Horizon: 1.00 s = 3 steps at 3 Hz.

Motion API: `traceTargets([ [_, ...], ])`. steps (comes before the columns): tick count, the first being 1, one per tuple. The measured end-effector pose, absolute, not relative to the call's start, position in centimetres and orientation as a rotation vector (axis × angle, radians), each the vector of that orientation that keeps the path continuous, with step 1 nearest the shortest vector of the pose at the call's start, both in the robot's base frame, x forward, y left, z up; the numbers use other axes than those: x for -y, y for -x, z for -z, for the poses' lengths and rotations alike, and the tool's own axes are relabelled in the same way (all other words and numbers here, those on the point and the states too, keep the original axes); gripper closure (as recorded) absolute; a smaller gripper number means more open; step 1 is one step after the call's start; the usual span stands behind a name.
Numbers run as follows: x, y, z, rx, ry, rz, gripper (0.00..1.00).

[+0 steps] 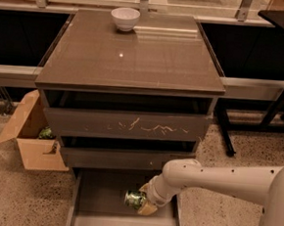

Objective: Place green can into bottom drawer

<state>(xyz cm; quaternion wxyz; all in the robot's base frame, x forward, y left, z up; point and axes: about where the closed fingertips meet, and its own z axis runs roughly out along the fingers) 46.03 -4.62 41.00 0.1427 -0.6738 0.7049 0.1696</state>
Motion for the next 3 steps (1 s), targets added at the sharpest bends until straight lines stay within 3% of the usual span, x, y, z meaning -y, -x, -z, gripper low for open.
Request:
traceTargets([
  [3,3.5,-50.9,-29.0,-1.814,1.968,-0.721,1.0],
])
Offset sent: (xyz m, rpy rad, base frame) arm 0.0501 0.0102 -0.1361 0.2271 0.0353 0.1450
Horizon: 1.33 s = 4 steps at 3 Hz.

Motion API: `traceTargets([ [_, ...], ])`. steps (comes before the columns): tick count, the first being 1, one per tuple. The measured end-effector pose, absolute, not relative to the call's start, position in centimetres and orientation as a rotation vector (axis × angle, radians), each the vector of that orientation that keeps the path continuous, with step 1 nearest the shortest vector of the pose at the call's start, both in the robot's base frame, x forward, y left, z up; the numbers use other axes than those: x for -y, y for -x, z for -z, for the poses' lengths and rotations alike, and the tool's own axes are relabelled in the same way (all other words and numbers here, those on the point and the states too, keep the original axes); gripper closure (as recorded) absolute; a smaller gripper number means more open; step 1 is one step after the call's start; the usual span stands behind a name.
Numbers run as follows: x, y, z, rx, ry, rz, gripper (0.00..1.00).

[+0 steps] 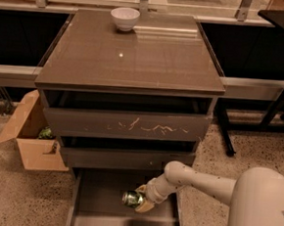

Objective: Place green can into bottom drawer

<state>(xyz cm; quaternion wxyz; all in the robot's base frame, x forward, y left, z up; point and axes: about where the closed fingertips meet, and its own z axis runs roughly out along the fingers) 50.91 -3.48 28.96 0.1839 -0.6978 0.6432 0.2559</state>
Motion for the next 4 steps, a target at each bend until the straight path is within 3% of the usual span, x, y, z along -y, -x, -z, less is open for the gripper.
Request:
traceTargets([
  [4,1.1,-51.2,-20.8,-1.896,1.889,-0.748,1.0],
])
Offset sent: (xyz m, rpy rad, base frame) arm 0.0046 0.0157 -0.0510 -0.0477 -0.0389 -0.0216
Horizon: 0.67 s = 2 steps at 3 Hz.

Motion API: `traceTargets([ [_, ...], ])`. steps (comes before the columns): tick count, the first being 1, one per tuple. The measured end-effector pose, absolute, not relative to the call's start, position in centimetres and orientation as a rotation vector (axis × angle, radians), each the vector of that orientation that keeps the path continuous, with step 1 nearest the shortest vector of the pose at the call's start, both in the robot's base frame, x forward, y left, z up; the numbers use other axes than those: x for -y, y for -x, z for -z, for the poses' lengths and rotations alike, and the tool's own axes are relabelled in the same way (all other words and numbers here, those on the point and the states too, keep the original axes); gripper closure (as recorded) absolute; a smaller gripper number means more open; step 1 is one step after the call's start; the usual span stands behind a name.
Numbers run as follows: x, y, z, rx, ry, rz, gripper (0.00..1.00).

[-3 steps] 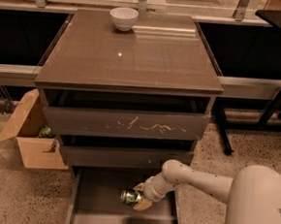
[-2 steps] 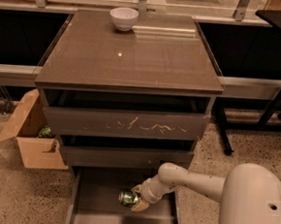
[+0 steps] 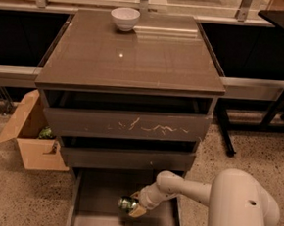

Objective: Place green can into bottom drawer

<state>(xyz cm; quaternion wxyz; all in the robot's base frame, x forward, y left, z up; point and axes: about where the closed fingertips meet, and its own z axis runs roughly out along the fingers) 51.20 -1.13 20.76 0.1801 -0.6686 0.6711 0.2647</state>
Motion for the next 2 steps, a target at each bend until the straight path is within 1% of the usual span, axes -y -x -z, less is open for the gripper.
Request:
traceTargets([
  [1,0.6,-51.5,-18.8,-1.911,1.853,-0.794,0.85],
  [2,0.4,-51.7,-17.8,-1.911,1.825,-0.831,0.61],
])
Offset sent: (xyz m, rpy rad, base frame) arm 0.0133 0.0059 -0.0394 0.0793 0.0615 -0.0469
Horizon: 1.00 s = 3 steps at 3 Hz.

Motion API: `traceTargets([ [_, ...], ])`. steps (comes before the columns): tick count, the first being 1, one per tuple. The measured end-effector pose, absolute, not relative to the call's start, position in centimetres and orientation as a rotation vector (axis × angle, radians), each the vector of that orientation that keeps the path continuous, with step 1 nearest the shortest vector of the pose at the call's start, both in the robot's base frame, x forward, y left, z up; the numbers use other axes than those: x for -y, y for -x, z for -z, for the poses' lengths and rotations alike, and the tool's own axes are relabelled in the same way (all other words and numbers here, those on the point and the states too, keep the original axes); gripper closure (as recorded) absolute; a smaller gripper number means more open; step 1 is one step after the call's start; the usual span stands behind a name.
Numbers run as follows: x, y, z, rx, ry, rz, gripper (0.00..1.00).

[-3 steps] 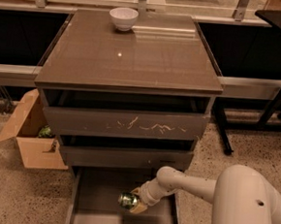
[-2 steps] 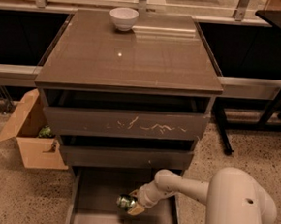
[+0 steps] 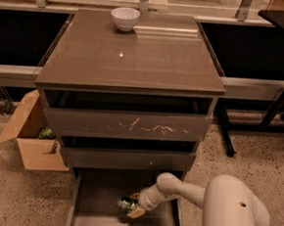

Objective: Place green can into bottom drawer

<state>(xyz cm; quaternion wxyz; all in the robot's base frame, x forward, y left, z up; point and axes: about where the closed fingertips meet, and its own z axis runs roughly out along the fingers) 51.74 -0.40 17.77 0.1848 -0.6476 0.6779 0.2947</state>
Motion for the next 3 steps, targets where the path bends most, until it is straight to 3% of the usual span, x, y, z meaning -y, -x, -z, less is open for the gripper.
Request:
traceTargets([
  [1,0.29,-52.16,-16.73,-1.892,1.796,-0.883,0.31],
  [2,0.46,-52.47,-16.18,-1.883,1.778,-0.91,0.07],
  [3,1.13,-52.61,-16.67,-1.867,1.752,-0.916,0.0],
])
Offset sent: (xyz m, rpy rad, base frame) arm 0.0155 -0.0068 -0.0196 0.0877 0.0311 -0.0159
